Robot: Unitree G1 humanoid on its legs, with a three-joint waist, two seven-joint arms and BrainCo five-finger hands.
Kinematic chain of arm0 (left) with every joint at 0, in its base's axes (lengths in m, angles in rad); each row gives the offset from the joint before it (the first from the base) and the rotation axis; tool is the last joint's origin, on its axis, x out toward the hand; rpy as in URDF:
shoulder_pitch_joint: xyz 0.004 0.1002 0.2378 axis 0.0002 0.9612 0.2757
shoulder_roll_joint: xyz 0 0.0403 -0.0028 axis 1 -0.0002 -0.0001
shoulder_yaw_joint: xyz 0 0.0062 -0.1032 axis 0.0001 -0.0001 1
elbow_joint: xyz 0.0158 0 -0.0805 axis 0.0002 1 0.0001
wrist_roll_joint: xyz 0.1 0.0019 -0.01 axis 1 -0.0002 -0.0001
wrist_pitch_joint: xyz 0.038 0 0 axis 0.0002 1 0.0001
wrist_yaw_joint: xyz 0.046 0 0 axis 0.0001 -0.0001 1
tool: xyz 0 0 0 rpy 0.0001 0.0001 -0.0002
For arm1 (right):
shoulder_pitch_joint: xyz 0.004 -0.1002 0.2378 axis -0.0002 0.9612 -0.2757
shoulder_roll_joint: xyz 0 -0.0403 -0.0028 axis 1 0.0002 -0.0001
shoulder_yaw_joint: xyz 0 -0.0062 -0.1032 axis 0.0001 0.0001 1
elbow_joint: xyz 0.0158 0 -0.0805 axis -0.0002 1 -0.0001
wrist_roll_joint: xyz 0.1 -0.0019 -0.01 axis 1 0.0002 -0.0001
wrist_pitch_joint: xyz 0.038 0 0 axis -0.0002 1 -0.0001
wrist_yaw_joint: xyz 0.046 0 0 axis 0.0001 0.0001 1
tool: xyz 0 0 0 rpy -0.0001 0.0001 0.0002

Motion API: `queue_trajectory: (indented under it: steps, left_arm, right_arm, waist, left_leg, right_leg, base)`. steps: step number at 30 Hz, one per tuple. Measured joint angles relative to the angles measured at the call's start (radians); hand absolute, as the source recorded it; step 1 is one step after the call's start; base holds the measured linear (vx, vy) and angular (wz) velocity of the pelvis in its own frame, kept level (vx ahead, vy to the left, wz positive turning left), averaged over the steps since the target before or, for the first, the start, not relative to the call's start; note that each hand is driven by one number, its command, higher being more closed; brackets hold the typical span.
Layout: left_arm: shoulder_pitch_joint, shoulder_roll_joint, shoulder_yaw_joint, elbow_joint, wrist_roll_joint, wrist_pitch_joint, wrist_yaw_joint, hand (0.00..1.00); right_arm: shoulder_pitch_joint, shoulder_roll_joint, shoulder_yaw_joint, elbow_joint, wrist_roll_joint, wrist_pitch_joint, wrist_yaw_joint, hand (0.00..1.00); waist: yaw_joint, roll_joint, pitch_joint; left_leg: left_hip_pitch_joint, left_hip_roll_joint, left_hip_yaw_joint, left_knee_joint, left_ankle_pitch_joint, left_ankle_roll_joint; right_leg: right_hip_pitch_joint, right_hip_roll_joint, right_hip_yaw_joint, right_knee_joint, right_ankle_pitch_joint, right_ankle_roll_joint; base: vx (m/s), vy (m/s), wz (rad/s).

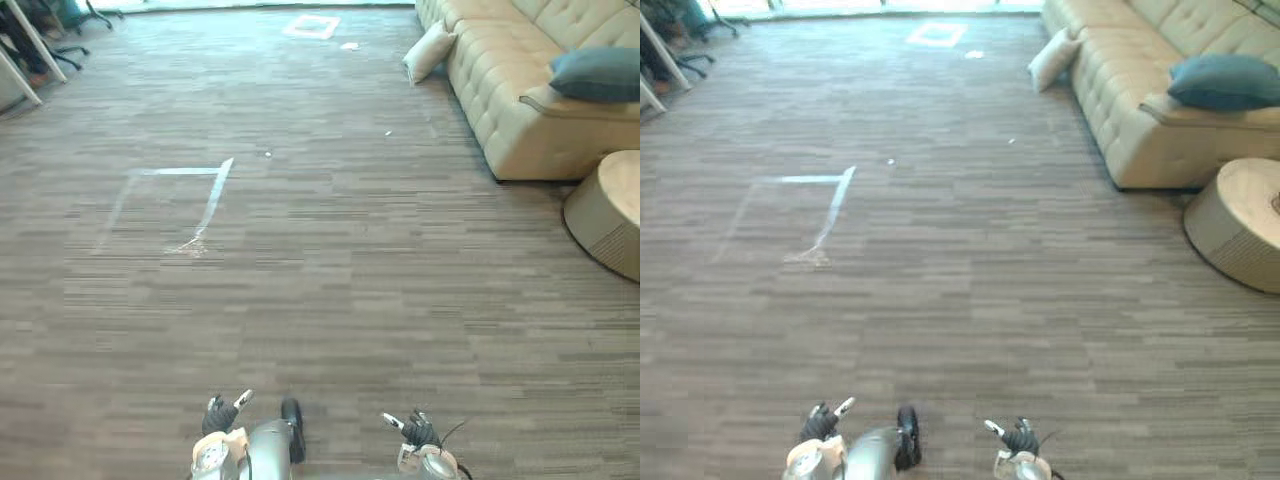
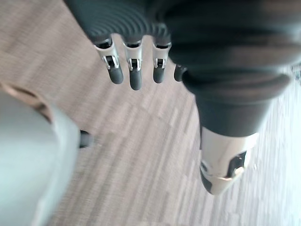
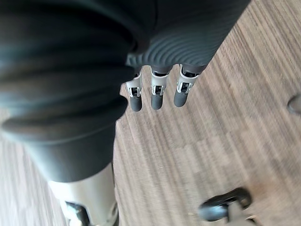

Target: Pick up cushions and gather them together orderly.

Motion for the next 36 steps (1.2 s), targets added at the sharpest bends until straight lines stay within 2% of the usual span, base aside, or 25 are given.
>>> queue_trajectory:
  steps: [1, 3, 7, 9, 11, 12, 13, 15, 16, 17, 18, 19, 21, 23, 25, 27, 28, 29, 30, 31, 32, 33, 34, 35, 36]
  left_arm:
    - [-0.001, 0.0, -0.011, 0.007, 0.001, 0.008, 0.0, 0.0]
    - [-0.014, -0.028, -0.04, 0.033, 0.001, 0.014, 0.0, 0.0]
    - [-0.04, -0.053, -0.06, 0.069, 0.006, 0.019, -0.003, 0.0]
    - [-0.041, -0.05, -0.086, 0.084, 0.014, 0.024, -0.005, 0.0]
    - [-0.033, -0.058, -0.083, 0.086, 0.04, 0.029, -0.005, 0.0]
    - [-0.033, -0.063, -0.064, 0.087, 0.044, 0.031, -0.005, 0.0]
    - [-0.036, -0.069, -0.056, 0.087, 0.049, 0.031, -0.006, 0.0]
    - [-0.032, -0.095, -0.021, 0.086, 0.069, 0.031, -0.007, 0.0]
    - [-0.033, -0.097, -0.012, 0.086, 0.073, 0.032, -0.007, 0.0]
    - [-0.027, -0.103, 0.04, 0.07, 0.078, 0.033, -0.011, 0.0]
    - [-0.026, -0.101, 0.055, 0.064, 0.079, 0.033, -0.011, 0.0]
    - [-0.026, -0.095, 0.081, 0.03, 0.079, 0.032, -0.009, 0.0]
    - [-0.01, -0.078, 0.073, -0.006, 0.078, 0.03, -0.006, 0.0]
    - [0.01, -0.073, 0.065, -0.044, 0.07, 0.021, -0.006, 0.0]
    - [0.014, -0.077, 0.064, -0.053, 0.045, 0.01, -0.004, 0.0]
    - [0.025, -0.073, 0.056, -0.05, 0.025, 0.007, -0.001, 0.0]
    - [0.028, -0.072, 0.048, -0.048, 0.022, 0.008, -0.001, 0.0]
    - [0.04, -0.073, 0.047, -0.039, -0.002, 0.006, -0.001, 0.0]
    - [0.04, -0.07, 0.048, -0.039, 0.0, 0.007, -0.002, 0.0]
    - [0.035, -0.034, 0.037, -0.024, 0.001, 0.01, -0.005, 0.0]
    - [0.031, -0.019, 0.034, -0.009, 0.001, 0.01, -0.004, 0.0]
    - [0.031, -0.016, 0.032, -0.003, 0.001, 0.01, -0.003, 0.0]
    - [0.026, 0.003, 0.02, 0.023, 0.001, 0.015, -0.002, 0.0]
    - [0.02, 0.005, 0.014, 0.038, 0.002, 0.025, -0.002, 0.0]
    - [0.02, 0.004, 0.013, 0.038, 0.002, 0.028, -0.002, 0.0]
  right_arm:
    - [-0.001, -0.008, 0.005, -0.004, -0.003, -0.003, 0.0, 0.0]
    - [0.013, -0.031, 0.007, -0.049, -0.004, -0.015, 0.0, 0.0]
    - [0.002, -0.037, -0.024, -0.066, -0.004, -0.021, 0.0, 0.0]
    - [-0.005, -0.053, -0.024, -0.061, -0.004, -0.018, 0.0, 0.0]
    - [0.007, -0.059, -0.034, -0.059, 0.004, -0.015, -0.001, 0.0]
    - [0.003, -0.065, -0.024, -0.059, 0.002, -0.011, -0.001, 0.0]
    - [-0.001, -0.066, -0.022, -0.061, 0.002, -0.011, 0.0, 0.0]
    - [-0.015, -0.095, -0.014, -0.065, -0.005, -0.009, 0.005, 0.0]
    - [-0.015, -0.096, -0.015, -0.065, -0.005, -0.009, 0.005, 0.0]
    - [-0.02, -0.101, -0.015, -0.067, -0.003, -0.004, 0.004, 0.0]
    - [-0.021, -0.102, -0.015, -0.067, -0.003, -0.001, 0.003, 0.0]
    - [-0.021, -0.098, -0.013, -0.065, -0.002, 0.004, -0.001, 0.0]
    - [-0.013, -0.085, 0.016, -0.063, 0.0, 0.01, -0.003, 0.0]
    - [-0.007, -0.072, 0.031, -0.061, 0.0, 0.012, -0.001, 0.0]
    - [-0.013, -0.069, 0.033, -0.056, 0.0, 0.017, 0.0, 0.0]
    - [-0.029, -0.067, 0.027, -0.026, 0.001, 0.02, 0.0, 0.0]
    - [-0.03, -0.069, 0.027, -0.023, 0.002, 0.019, -0.001, 0.0]
    - [-0.024, -0.068, 0.027, -0.011, 0.004, 0.02, -0.001, 0.0]
    - [-0.026, -0.066, 0.026, -0.012, 0.004, 0.02, -0.001, 0.0]
    - [-0.012, -0.038, 0.005, -0.013, 0.005, 0.018, -0.001, 0.0]
    - [0.002, -0.022, -0.031, 0.007, 0.005, 0.016, 0.001, 0.0]
    - [0.007, -0.018, -0.038, 0.008, 0.006, 0.016, 0.001, 0.0]
    - [0.012, -0.016, -0.064, 0.008, 0.007, 0.015, 0.0, 0.0]
    - [0.015, -0.025, -0.06, 0.005, 0.007, 0.009, 0.002, 0.0]
    - [0.017, -0.028, -0.06, 0.004, 0.007, 0.008, 0.004, 0.0]
  waist:
    - [-0.008, 0.006, 0.003]
    - [-0.016, 0.053, 0.009]
    - [-0.041, 0.056, 0.019]
    - [-0.069, 0.059, 0.021]
    - [-0.08, 0.061, 0.024]
    - [-0.085, 0.066, 0.023]
    - [-0.085, 0.075, 0.023]
    - [-0.079, 0.146, 0.016]
    - [-0.079, 0.149, 0.017]
    - [-0.075, 0.169, 0.034]
    - [-0.073, 0.166, 0.046]
    - [-0.063, 0.169, 0.072]
    - [-0.037, 0.126, 0.079]
    - [-0.02, 0.117, 0.06]
    - [-0.009, 0.126, 0.059]
    - [0.008, 0.128, 0.057]
    - [0.009, 0.134, 0.052]
    - [0.026, 0.133, 0.035]
    - [0.028, 0.128, 0.027]
    - [0.017, 0.073, -0.002]
    - [0.008, 0.045, -0.002]
    - [0.007, 0.042, -0.003]
    - [-0.004, 0.029, -0.002]
    - [-0.008, 0.031, 0.001]
    - [-0.008, 0.034, 0.003]
  left_leg:
    - [0.046, -0.003, 0.0, -0.009, -0.018, -0.001]
    - [0.216, 0.002, 0.008, -0.095, -0.075, -0.007]
    - [0.406, 0.021, 0.004, -0.198, -0.108, -0.018]
    - [0.447, 0.029, -0.019, -0.223, -0.113, -0.01]
    - [0.528, 0.026, -0.067, -0.258, -0.133, -0.041]
    - [0.55, 0.04, -0.095, -0.241, -0.133, -0.042]
    - [0.552, 0.051, -0.099, -0.229, -0.133, -0.042]
    - [0.462, 0.128, -0.164, 0.041, -0.093, -0.102]
    - [0.439, 0.137, -0.176, 0.096, -0.075, -0.115]
    - [0.281, 0.188, -0.23, 0.448, 0.134, -0.168]
    - [0.237, 0.211, -0.231, 0.555, 0.141, -0.17]
    - [0.148, 0.26, -0.2, 0.794, 0.085, -0.157]
    - [0.036, 0.264, -0.146, 0.871, 0.006, -0.143]
    - [-0.101, 0.27, -0.057, 0.742, -0.05, -0.134]
    - [-0.191, 0.232, 0.012, 0.444, -0.07, -0.128]
    - [-0.199, 0.157, 0.031, 0.046, 0.003, -0.118]
    - [-0.207, 0.147, 0.029, -0.005, 0.024, -0.113]
    - [-0.215, 0.134, 0.013, -0.013, 0.159, -0.045]
    - [-0.214, 0.123, 0.015, -0.015, 0.184, -0.024]
    - [-0.191, 0.058, 0.025, -0.034, 0.159, 0.03]
    - [-0.148, 0.012, 0.023, -0.039, 0.122, 0.046]
    - [-0.133, 0.003, 0.018, -0.04, 0.108, 0.044]
    - [-0.058, -0.027, -0.001, -0.043, 0.052, 0.041]
    - [0.022, -0.041, -0.014, -0.045, -0.003, 0.032]
    - [0.043, -0.042, -0.015, -0.049, -0.014, 0.029]
  right_leg:
    - [-0.036, -0.006, -0.027, 0.081, -0.008, -0.017]
    - [-0.196, -0.023, -0.14, 0.196, -0.082, -0.108]
    - [-0.397, 0.0, -0.282, -0.024, -0.171, -0.184]
    - [-0.431, 0.007, -0.332, -0.286, -0.121, -0.2]
    - [-0.448, 0.032, -0.304, -0.588, 0.093, -0.246]
    - [-0.451, 0.045, -0.287, -0.536, 0.142, -0.288]
    - [-0.453, 0.048, -0.289, -0.51, 0.118, -0.288]
    - [-0.438, 0.081, -0.328, -0.396, -0.028, -0.311]
    - [-0.431, 0.084, -0.33, -0.394, -0.041, -0.316]
    - [-0.337, 0.123, -0.321, -0.434, -0.091, -0.331]
    - [-0.299, 0.138, -0.316, -0.456, -0.099, -0.337]
    - [-0.171, 0.164, -0.298, -0.52, -0.118, -0.356]
    - [-0.025, 0.163, -0.265, -0.613, -0.142, -0.363]
    - [0.085, 0.162, -0.225, -0.706, -0.161, -0.345]
    - [0.18, 0.154, -0.193, -0.776, -0.18, -0.321]
    - [0.273, 0.125, -0.156, -0.837, -0.204, -0.281]
    - [0.288, 0.126, -0.144, -0.843, -0.21, -0.272]
    - [0.308, 0.118, -0.108, -0.839, -0.218, -0.258]
    - [0.308, 0.106, -0.103, -0.83, -0.218, -0.258]
    - [0.269, 0.037, -0.103, -0.727, -0.214, -0.241]
    - [0.214, 0.013, -0.093, -0.55, -0.175, -0.171]
    - [0.196, 0.012, -0.089, -0.501, -0.157, -0.149]
    - [0.121, 0.013, -0.054, -0.249, -0.02, -0.057]
    - [0.035, 0.011, -0.049, -0.032, 0.018, -0.02]
    - [0.013, 0.007, -0.055, 0.013, 0.016, -0.023]
  base:
    - [0.64, 0.248, -0.17]
    - [0.58, 0.213, -0.23]
    - [0.59, 0.081, 0.09]
    - [0.62, -0.094, 0.56]
    - [0.85, -0.196, 0.61]
    - [0.61, -0.179, 0.33]
    - [0.57, -0.204, 0.14]
    - [0.68, -0.254, 0.05]
    - [0.81, -0.286, -0.1]
    - [0.67, -0.213, -0.16]
    - [0.79, -0.214, -0.35]
    - [0.61, -0.112, -0.45]
    - [0.56, -0.115, -0.48]
    - [0.63, -0.087, -0.51]
    - [0.65, 0.034, -0.46]
    - [0.74, 0.143, -0.56]
    - [0.74, 0.222, -0.85]
    - [0.59, 0.211, -0.65]
    - [0.79, 0.299, -0.44]
    - [0.97, 0.38, 0.14]
    - [0.81, 0.321, 0.25]
    - [0.91, 0.364, 0.43]
    - [0.7, 0.26, 0.36]
    - [0.7, 0.26, 0.3]
    - [0.61, 0.18, -0.02]
